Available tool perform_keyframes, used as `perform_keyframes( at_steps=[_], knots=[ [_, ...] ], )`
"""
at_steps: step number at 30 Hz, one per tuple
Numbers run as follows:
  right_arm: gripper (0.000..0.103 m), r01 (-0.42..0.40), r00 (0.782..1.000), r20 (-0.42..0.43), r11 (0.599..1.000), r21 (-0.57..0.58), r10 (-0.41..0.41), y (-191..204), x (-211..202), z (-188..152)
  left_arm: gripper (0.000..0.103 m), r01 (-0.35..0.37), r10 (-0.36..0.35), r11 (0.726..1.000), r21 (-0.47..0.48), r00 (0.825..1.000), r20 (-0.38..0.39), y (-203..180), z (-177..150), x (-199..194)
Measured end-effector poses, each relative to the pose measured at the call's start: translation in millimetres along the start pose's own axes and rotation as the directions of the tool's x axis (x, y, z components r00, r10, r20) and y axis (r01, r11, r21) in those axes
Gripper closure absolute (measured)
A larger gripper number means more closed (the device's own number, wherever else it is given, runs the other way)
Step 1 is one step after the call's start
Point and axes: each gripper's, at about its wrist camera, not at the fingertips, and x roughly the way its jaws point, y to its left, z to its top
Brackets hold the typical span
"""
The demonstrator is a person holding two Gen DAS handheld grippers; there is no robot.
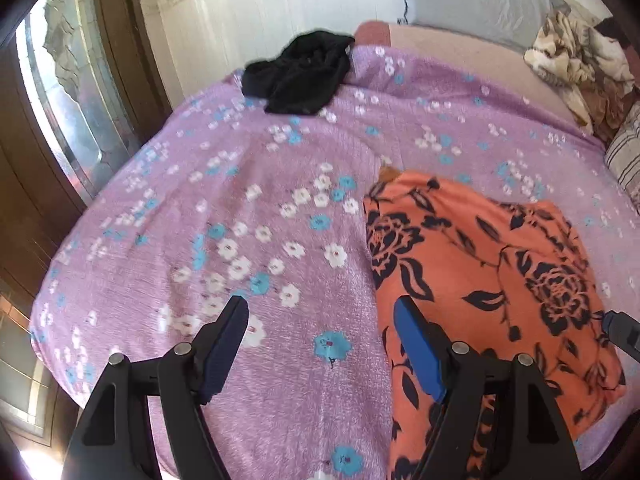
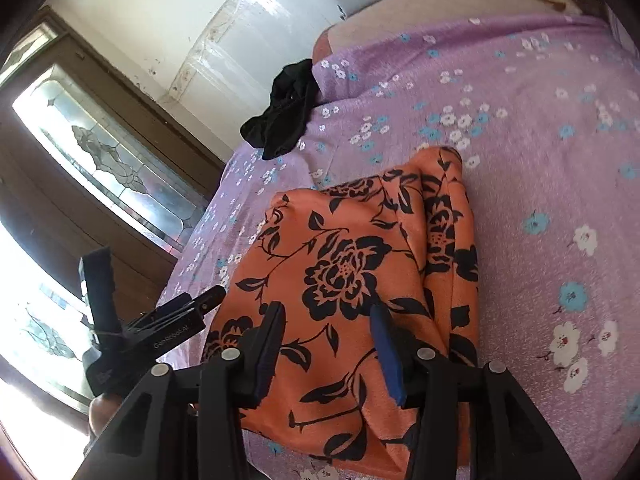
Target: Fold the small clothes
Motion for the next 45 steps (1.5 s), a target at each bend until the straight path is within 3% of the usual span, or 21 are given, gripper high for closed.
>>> perform_keyframes(
  at_steps=[4,7,9,15,26,33,38,45],
  knots=[
    [0.048,0.057,0.995,0.090,0.996,-0.071,-0.050,28,-34,-8,0.026,-0.038,0.036,0.999,0.021,0.995,0.094,3,5,-45],
    [0.044,0.094,0.986,0.145,0.991,-0.097,-0.080,42,-58,-10,0.015,-0.059,0.055,0.998,0.017,0.984,0.171,7,10,-82],
    [0.043,0.114,0.979,0.180,0.987,-0.116,-0.092,53,-72,-9,0.014,-0.054,0.052,0.999,0.005,0.975,0.218,11,12,-105],
    [0.040,0.172,0.958,0.256,0.973,-0.153,-0.129,79,-114,-3,0.004,-0.072,0.074,0.997,-0.021,0.952,0.297,15,16,-161],
    [0.030,0.298,0.910,0.357,0.931,-0.211,-0.211,107,-169,-4,0.002,-0.130,0.153,0.988,-0.088,0.922,0.356,18,10,-233],
    [0.030,0.341,0.889,0.394,0.912,-0.226,-0.235,120,-190,-2,0.002,-0.085,0.121,0.989,-0.120,0.935,0.333,22,9,-259],
    [0.030,0.358,0.872,0.425,0.908,-0.218,-0.242,125,-200,1,0.002,-0.119,0.142,0.989,-0.085,0.923,0.358,19,11,-274],
    [0.030,0.376,0.861,0.440,0.903,-0.207,-0.257,123,-203,9,0.002,-0.103,0.131,0.990,-0.093,0.915,0.382,21,15,-283]
  ],
)
